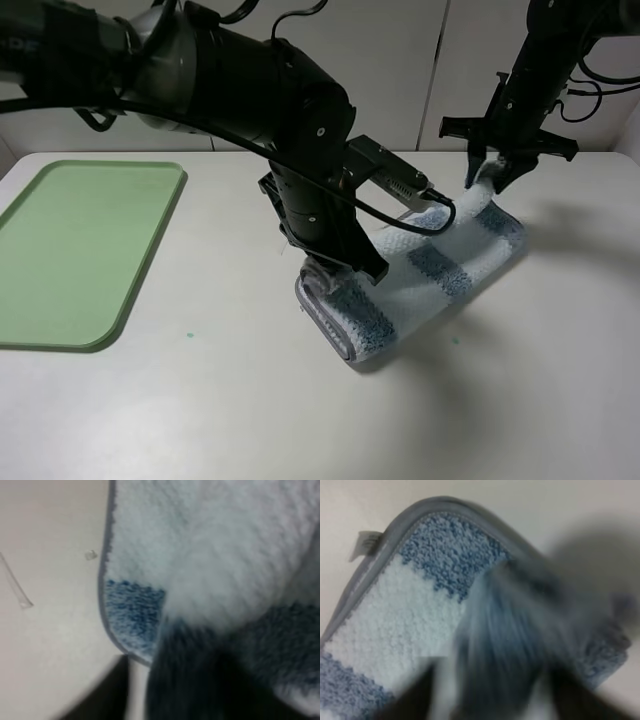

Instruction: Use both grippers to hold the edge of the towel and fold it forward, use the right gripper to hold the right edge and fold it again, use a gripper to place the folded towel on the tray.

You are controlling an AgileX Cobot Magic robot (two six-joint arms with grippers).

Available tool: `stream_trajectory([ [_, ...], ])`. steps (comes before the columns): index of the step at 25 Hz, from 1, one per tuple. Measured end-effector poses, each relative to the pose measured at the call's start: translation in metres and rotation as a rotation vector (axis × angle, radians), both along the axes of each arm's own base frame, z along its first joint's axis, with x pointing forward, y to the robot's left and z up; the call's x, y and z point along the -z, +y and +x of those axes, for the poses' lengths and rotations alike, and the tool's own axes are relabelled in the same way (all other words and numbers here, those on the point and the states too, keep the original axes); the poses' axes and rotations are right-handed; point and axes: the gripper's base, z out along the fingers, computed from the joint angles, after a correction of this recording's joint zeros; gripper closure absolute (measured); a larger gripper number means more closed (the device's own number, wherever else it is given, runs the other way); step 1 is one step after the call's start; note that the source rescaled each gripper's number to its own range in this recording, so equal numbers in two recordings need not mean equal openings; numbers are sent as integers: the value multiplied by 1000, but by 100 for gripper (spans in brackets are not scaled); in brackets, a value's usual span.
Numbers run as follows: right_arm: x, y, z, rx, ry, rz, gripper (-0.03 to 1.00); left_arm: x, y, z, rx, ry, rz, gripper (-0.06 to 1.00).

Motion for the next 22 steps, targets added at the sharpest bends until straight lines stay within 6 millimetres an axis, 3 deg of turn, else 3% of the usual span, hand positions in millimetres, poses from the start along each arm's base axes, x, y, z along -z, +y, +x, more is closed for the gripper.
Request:
stream_trajectory([
  [2, 0, 0, -1, 10, 8, 5, 10, 0, 0, 0, -4, -3, 2, 16],
  [5, -1, 0, -1, 26, 12, 8, -1, 0, 0, 0, -5, -5, 3, 0],
  [11, -1, 0, -1, 27, 16, 8, -3, 0, 1, 1, 6, -9, 12, -5],
  [15, -11, 0, -3, 10, -9, 10, -3, -6, 4, -1, 30, -8, 32, -5],
  [22, -43, -1, -13, -73, -37, 1, -3, -52, 16, -9, 27, -55, -7, -5],
])
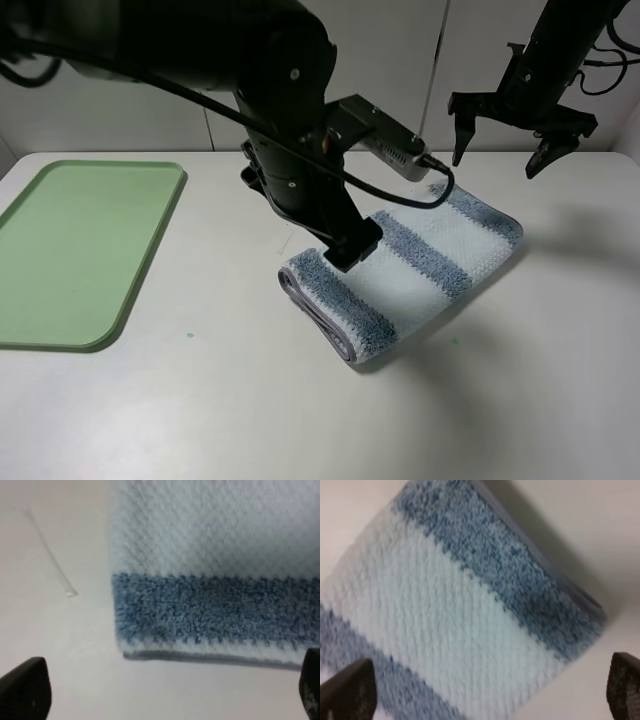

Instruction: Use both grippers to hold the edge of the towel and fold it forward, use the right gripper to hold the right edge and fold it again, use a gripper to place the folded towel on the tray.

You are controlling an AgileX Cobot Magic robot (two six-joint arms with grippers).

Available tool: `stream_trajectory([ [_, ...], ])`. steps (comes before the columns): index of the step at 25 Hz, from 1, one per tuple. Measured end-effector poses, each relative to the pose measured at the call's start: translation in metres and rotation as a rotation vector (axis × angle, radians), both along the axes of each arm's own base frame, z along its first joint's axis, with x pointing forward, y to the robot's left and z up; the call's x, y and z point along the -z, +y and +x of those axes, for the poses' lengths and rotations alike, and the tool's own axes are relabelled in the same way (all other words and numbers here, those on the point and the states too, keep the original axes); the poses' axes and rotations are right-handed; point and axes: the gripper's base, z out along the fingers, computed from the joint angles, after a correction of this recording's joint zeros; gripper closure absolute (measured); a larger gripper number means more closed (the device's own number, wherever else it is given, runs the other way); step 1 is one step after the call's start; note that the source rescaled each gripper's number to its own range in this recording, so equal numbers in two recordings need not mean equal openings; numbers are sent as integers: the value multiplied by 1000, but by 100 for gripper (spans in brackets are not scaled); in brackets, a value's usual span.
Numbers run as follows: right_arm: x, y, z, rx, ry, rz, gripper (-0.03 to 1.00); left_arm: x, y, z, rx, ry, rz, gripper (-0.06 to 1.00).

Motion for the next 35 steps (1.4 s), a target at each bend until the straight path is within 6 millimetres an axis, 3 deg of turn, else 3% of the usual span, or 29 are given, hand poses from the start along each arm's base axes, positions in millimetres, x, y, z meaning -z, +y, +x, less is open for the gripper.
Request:
stream_trajectory([
  [10, -63, -7, -26, -195, -120, -57, -3, -87, 36, -27, -43, -101, -133, -6],
  [18, -128, -13, -61, -278, -298, -77, -3, -103, 87, -68, -109, -115, -202, -6],
  [24, -165, -14, -92, -291, -402, -69, -3, -109, 136, -105, -185, -182, -314, -6],
  [28, -167, -18, -122, -309, -401, -70, -3, -110, 170, -126, -255, -251, -371, -6],
  [35, -146, -27, -177, -332, -340, -76, -3, -99, 228, -169, -303, -334, -503, -6],
])
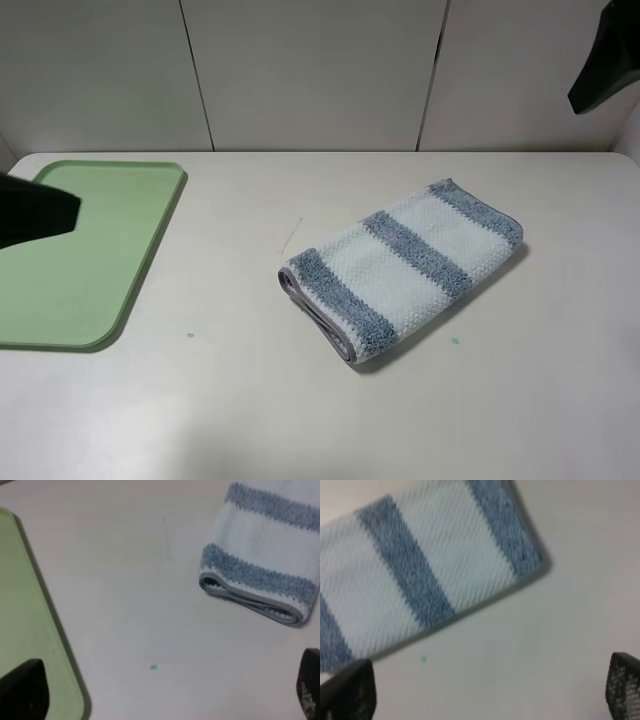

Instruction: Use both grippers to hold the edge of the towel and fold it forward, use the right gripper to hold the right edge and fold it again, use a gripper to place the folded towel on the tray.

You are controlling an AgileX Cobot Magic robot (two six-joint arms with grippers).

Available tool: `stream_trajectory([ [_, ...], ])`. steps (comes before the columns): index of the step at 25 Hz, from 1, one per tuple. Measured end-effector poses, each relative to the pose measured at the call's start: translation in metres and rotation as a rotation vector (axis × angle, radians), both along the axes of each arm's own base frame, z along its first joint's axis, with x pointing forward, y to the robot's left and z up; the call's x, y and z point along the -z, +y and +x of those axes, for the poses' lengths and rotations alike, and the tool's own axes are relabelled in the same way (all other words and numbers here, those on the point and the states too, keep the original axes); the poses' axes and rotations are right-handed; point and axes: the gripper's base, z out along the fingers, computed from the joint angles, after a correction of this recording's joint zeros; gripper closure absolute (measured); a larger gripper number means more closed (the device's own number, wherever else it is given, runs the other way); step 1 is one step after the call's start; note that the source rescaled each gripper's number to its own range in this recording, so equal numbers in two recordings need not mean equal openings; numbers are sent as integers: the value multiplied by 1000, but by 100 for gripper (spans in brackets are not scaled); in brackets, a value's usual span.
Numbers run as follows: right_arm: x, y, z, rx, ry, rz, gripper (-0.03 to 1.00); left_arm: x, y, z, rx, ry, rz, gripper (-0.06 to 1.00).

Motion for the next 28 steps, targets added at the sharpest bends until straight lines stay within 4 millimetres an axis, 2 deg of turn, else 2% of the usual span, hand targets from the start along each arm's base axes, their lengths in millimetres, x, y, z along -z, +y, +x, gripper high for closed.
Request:
stream_trajectory([
  [6, -1, -5, -30, -9, -24, 0, -3, 27, 48, -38, 7, -72, -84, -6],
  [10, -7, -6, -39, -10, -52, 13, -3, 41, 64, -63, 136, -111, -129, -6],
  [13, -7, -5, -40, -12, -52, 25, -3, 41, 69, -75, 239, -169, -149, -6],
  [19, -7, -4, -40, -14, -49, 32, -3, 41, 68, -78, 290, -185, -139, -5],
  [28, -7, -4, -40, -16, -48, 39, -3, 55, 75, -83, 279, -50, -29, -1],
])
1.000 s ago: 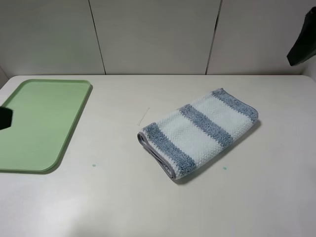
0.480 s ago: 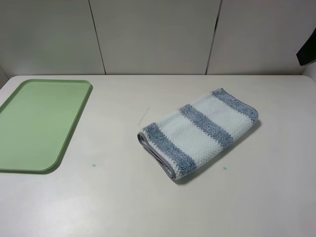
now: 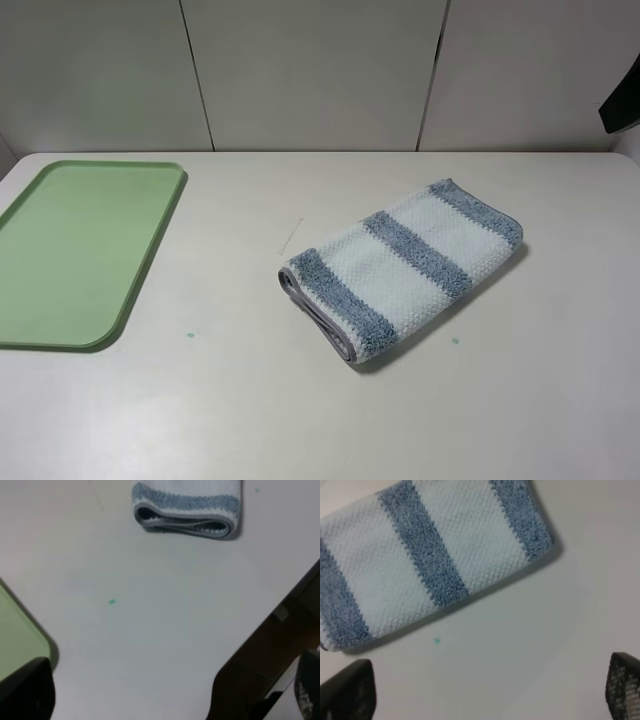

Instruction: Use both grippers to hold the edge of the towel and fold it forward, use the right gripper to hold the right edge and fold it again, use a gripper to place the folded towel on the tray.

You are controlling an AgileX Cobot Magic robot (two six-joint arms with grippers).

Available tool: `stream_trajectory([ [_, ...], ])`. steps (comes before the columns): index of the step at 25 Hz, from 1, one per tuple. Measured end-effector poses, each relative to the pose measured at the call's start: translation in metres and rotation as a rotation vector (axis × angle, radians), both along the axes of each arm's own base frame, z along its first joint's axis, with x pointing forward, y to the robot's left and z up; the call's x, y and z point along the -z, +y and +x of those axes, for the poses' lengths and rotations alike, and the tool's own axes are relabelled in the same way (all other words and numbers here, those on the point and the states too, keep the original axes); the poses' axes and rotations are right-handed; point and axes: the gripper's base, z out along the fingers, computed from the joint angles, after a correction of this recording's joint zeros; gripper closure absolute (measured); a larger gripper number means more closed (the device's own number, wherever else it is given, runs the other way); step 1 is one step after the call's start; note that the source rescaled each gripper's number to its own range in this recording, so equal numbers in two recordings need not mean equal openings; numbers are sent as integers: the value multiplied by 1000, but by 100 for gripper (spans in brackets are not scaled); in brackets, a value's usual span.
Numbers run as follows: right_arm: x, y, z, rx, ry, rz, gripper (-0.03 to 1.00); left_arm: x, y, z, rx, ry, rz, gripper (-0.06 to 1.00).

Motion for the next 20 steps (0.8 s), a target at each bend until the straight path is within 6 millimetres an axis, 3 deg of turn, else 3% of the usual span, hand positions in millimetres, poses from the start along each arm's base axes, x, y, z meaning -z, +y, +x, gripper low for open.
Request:
stream_trajectory([
  [10, 0, 2, 0, -5, 6, 26, -3, 1, 1, 1, -24, -9, 13, -1],
  [20, 1, 2, 0, 21, 13, 42, -3, 1, 3, -5, -534, -7, 17, -1],
])
